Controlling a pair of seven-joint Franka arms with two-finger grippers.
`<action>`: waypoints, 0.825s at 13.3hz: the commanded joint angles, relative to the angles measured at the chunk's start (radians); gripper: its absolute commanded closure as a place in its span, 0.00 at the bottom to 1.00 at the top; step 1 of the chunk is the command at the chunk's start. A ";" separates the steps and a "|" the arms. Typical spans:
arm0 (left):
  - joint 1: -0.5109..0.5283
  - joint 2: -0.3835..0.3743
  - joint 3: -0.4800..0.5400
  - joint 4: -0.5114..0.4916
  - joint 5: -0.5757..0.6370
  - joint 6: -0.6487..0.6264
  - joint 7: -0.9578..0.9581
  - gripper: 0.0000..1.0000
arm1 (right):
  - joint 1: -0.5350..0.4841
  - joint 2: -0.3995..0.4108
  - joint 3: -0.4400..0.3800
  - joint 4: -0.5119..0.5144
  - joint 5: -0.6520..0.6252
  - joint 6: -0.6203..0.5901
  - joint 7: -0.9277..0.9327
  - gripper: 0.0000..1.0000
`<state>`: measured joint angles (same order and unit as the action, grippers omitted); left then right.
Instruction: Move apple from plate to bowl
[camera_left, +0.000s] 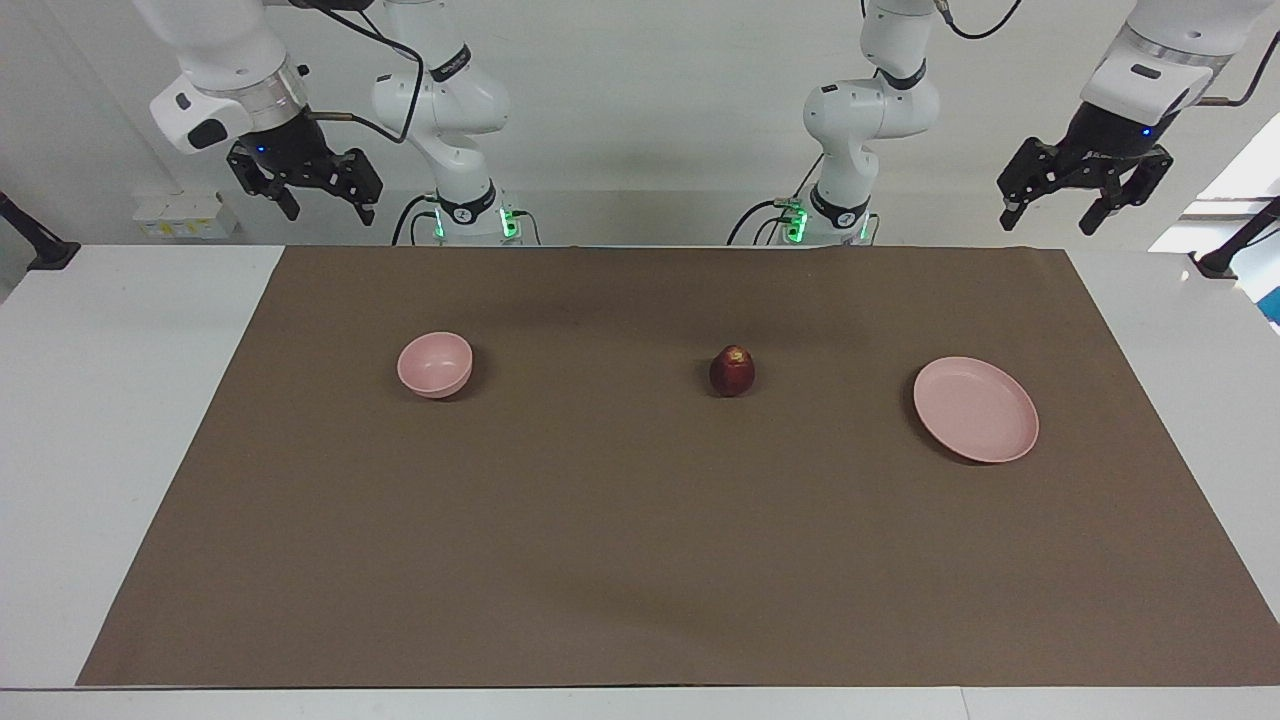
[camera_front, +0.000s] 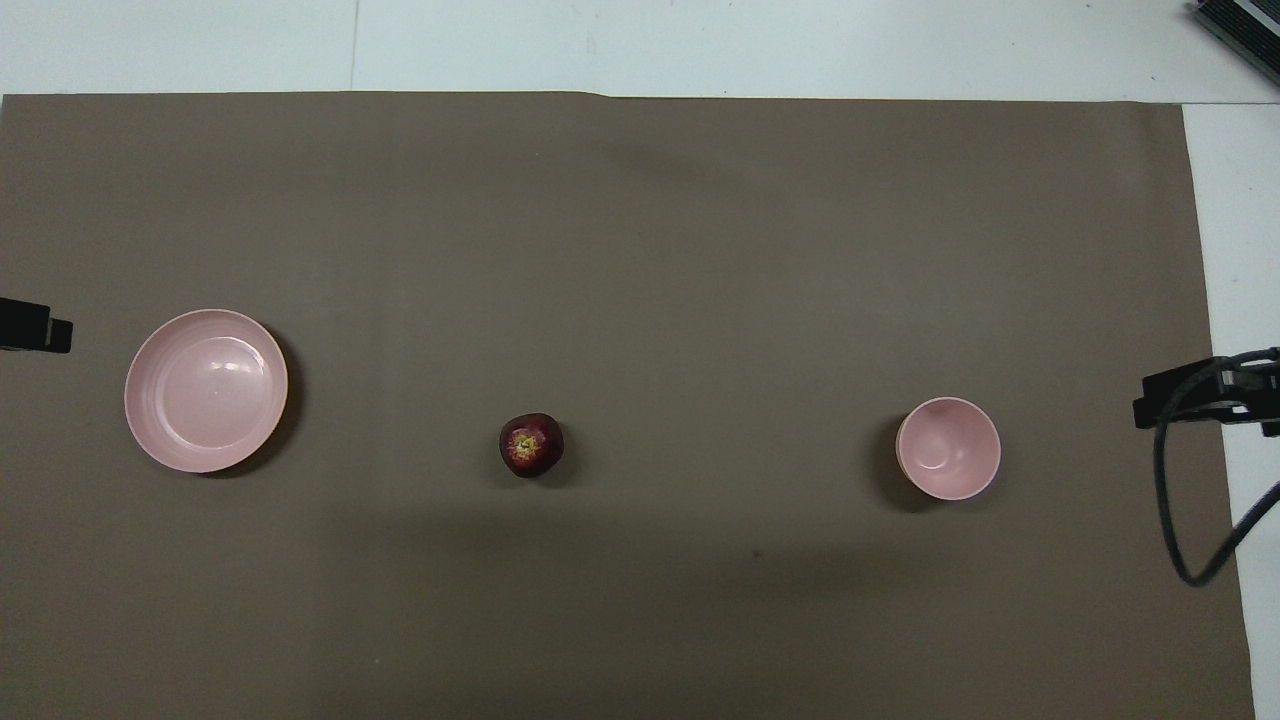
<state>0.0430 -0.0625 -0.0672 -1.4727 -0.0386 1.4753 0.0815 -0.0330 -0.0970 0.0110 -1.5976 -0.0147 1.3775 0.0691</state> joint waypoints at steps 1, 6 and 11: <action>-0.009 -0.017 0.001 -0.014 0.013 -0.012 -0.002 0.00 | -0.015 -0.003 0.006 -0.001 0.022 -0.006 -0.020 0.00; -0.031 -0.036 -0.003 -0.040 0.009 -0.009 0.001 0.00 | -0.015 -0.003 0.006 -0.001 0.022 -0.006 -0.020 0.00; -0.061 -0.071 -0.008 -0.112 0.008 0.006 -0.003 0.00 | -0.015 -0.003 0.006 -0.001 0.022 -0.006 -0.020 0.00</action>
<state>0.0078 -0.0865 -0.0848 -1.5183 -0.0387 1.4731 0.0812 -0.0330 -0.0970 0.0110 -1.5976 -0.0147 1.3775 0.0691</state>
